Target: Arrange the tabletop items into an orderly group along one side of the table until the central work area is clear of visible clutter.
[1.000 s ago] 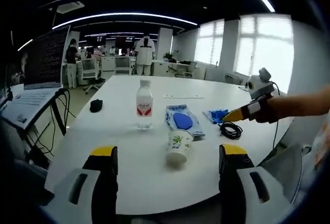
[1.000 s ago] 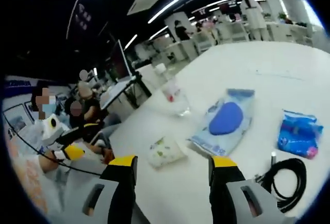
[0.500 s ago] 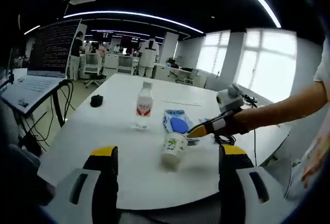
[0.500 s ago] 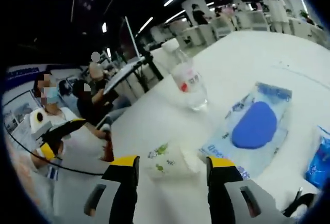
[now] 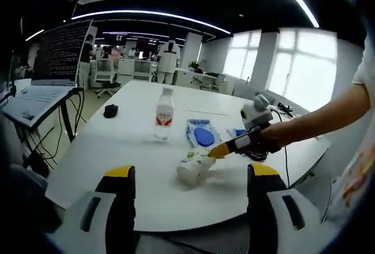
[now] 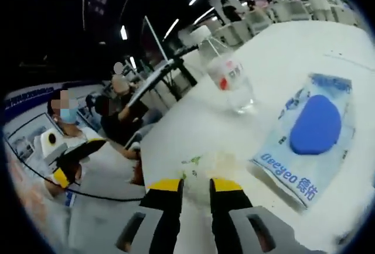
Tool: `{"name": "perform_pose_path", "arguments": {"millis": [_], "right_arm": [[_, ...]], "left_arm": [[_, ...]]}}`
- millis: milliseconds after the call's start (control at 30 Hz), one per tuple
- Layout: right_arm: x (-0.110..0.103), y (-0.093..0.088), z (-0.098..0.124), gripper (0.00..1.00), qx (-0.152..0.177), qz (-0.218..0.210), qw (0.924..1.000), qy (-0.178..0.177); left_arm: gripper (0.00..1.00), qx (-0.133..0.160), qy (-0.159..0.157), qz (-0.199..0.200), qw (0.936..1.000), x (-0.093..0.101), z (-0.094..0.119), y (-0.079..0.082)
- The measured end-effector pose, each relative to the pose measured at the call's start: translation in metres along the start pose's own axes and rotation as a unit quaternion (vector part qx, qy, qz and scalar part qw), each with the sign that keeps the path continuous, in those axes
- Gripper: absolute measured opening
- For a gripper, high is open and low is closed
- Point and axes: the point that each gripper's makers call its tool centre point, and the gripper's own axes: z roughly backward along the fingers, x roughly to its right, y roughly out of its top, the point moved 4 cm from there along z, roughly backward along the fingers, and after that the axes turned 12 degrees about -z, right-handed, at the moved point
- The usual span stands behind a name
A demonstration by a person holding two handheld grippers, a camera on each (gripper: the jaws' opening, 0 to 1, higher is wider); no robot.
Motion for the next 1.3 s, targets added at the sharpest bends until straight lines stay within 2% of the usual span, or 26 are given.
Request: {"name": "perform_pose_path", "arguments": {"millis": [33, 133, 233, 333, 500, 700, 733, 800, 833, 867, 967, 1000, 1167, 1200, 1233, 1267, 1300], "right_arm": [[-0.002, -0.003, 0.000, 0.03, -0.005, -0.001, 1.0000, 0.004], [-0.009, -0.006, -0.001, 0.00, -0.004, -0.025, 0.9994, 0.024], [-0.013, -0.006, -0.001, 0.00, 0.003, -0.036, 0.9988, 0.032], [-0.025, -0.001, 0.003, 0.00, 0.005, -0.030, 0.9982, 0.052], [-0.037, 0.018, 0.011, 0.00, 0.007, 0.004, 0.9984, 0.056], [-0.040, 0.054, 0.024, 0.00, 0.013, 0.075, 0.9971, 0.009], [-0.040, 0.059, 0.025, 0.00, 0.012, 0.075, 0.9971, 0.001], [-0.030, 0.073, 0.024, 0.00, 0.005, 0.096, 0.9952, -0.016], [-0.030, 0.075, 0.027, 0.00, -0.010, 0.112, 0.9929, -0.040], [-0.029, 0.076, 0.028, 0.00, -0.021, 0.127, 0.9900, -0.057], [-0.018, 0.084, 0.028, 0.00, -0.062, 0.193, 0.9738, -0.103], [-0.017, 0.085, 0.028, 0.00, -0.067, 0.198, 0.9719, -0.108], [-0.015, 0.104, 0.021, 0.00, -0.101, 0.271, 0.9476, -0.135], [-0.008, 0.114, 0.016, 0.00, -0.115, 0.298, 0.9374, -0.139], [-0.008, 0.116, 0.014, 0.00, -0.131, 0.324, 0.9254, -0.146], [-0.007, 0.118, 0.012, 0.00, -0.142, 0.342, 0.9167, -0.150], [-0.005, 0.123, 0.010, 0.00, -0.159, 0.367, 0.9033, -0.156]], "left_arm": [[0.77, 0.000, -0.002, 0.001, 1.0000, 0.000, -0.001, 0.000], [0.77, -0.001, -0.006, -0.003, 1.0000, 0.001, -0.005, 0.000], [0.76, -0.003, -0.008, -0.005, 1.0000, 0.002, -0.008, 0.000], [0.76, 0.000, -0.010, -0.004, 0.9999, 0.002, -0.008, 0.000], [0.76, -0.004, -0.011, -0.003, 0.9999, 0.004, -0.007, -0.002], [0.75, -0.004, -0.010, -0.002, 0.9999, 0.003, -0.005, -0.003], [0.75, -0.005, -0.010, -0.002, 0.9999, 0.003, -0.005, -0.003], [0.75, -0.005, -0.010, 0.000, 0.9999, 0.003, -0.006, -0.004], [0.75, -0.004, -0.010, 0.000, 0.9999, 0.003, -0.006, -0.004], [0.75, -0.003, -0.010, 0.000, 0.9999, 0.003, -0.006, -0.003], [0.75, -0.001, -0.009, -0.001, 1.0000, 0.004, -0.005, -0.003], [0.75, -0.002, -0.009, -0.001, 1.0000, 0.004, -0.005, -0.004], [0.74, -0.014, -0.008, -0.007, 0.9998, 0.004, -0.003, -0.010], [0.74, -0.014, -0.007, -0.009, 0.9998, 0.003, -0.002, -0.010], [0.74, -0.013, -0.006, -0.010, 0.9999, 0.002, -0.001, -0.010], [0.74, -0.011, -0.005, -0.009, 0.9999, 0.002, 0.000, -0.010], [0.74, -0.011, -0.004, -0.008, 0.9999, 0.001, 0.000, -0.010]]}}
